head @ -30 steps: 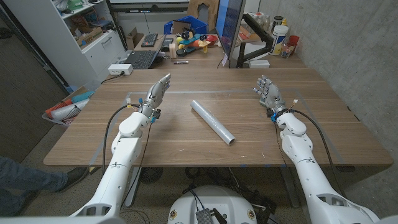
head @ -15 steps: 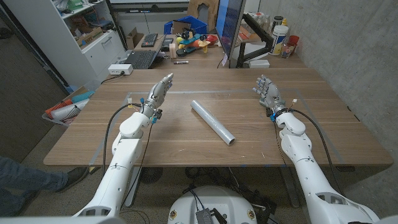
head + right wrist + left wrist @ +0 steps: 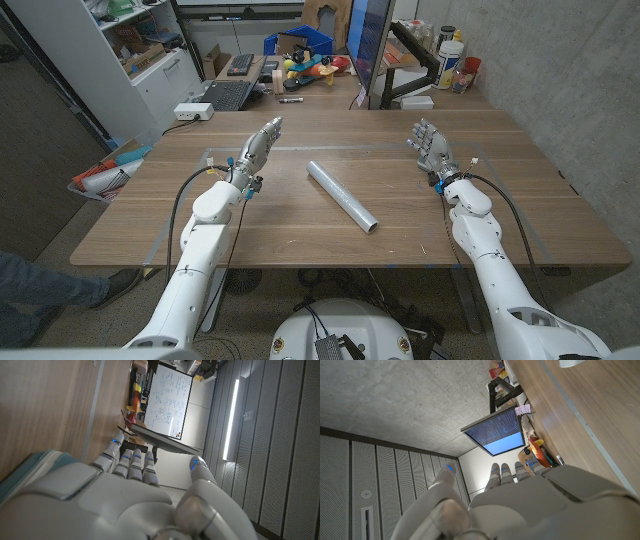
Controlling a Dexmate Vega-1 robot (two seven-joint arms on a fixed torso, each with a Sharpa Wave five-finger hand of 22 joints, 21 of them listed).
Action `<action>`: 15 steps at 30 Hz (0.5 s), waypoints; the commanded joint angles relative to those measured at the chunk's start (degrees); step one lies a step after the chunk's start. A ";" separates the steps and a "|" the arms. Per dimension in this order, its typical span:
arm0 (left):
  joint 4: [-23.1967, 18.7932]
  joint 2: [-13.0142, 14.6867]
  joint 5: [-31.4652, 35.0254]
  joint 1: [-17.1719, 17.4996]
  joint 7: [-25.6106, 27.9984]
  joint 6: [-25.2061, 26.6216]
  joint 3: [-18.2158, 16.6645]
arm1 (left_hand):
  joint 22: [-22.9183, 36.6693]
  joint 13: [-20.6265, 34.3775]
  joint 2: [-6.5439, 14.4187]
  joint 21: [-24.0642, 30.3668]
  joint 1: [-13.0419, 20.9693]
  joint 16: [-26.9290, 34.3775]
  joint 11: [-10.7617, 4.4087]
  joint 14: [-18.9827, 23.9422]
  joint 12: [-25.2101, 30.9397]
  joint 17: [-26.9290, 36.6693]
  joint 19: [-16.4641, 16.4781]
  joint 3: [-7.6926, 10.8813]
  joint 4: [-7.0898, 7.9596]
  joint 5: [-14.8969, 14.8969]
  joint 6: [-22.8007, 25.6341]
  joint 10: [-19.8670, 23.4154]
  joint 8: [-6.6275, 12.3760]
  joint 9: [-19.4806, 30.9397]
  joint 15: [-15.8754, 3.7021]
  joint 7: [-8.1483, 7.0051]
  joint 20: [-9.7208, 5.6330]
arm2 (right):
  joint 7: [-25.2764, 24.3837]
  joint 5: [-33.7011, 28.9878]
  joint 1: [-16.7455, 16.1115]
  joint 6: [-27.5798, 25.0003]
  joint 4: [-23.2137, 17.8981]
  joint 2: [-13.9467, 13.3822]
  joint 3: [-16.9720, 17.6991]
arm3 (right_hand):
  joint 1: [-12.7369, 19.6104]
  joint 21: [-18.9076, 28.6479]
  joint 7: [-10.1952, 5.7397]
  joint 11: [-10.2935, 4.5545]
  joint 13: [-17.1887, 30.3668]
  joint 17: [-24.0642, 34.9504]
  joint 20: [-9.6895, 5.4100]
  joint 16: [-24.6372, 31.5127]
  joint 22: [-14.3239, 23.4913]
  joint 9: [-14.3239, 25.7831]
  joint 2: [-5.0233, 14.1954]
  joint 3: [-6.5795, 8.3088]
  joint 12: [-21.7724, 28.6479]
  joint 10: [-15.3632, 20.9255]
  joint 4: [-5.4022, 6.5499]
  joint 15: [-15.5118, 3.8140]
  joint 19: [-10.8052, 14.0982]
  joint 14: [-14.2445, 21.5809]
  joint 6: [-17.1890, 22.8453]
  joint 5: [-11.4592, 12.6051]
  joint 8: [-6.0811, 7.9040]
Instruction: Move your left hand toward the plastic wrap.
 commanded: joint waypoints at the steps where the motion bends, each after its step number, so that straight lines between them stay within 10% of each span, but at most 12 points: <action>1: -1.49 0.20 0.82 0.60 -0.18 -0.66 0.59 | 0.12 0.16 0.07 -0.18 0.79 0.22 -0.23 -0.28 0.28 0.16 -0.73 -0.02 -0.42 0.21 0.27 0.14 0.32 0.33 -0.10 0.18 0.45 | 0.06 0.43 -0.01 0.53 0.20 -0.05 0.48 | 0.07 -0.15 -0.08 -0.02 0.14 0.01 -0.04 0.40 0.25 0.15 0.39 -0.26 -0.26 0.58 -0.07 0.22 0.59 0.49 0.44 0.27 0.29; 15: -2.49 0.73 2.12 0.98 -0.30 -0.52 1.49 | 0.14 0.17 0.21 -0.50 1.12 0.23 -0.04 -0.18 0.33 0.16 -0.65 0.09 -0.77 0.19 0.57 0.28 0.40 0.34 -0.01 0.26 0.56 | 0.19 0.86 -0.01 1.32 0.76 0.27 0.59 | 0.09 -0.52 -0.10 -0.10 0.14 -0.19 0.00 0.39 0.26 0.14 0.48 -0.43 -0.31 0.68 -0.09 0.17 0.73 0.44 0.42 0.28 0.28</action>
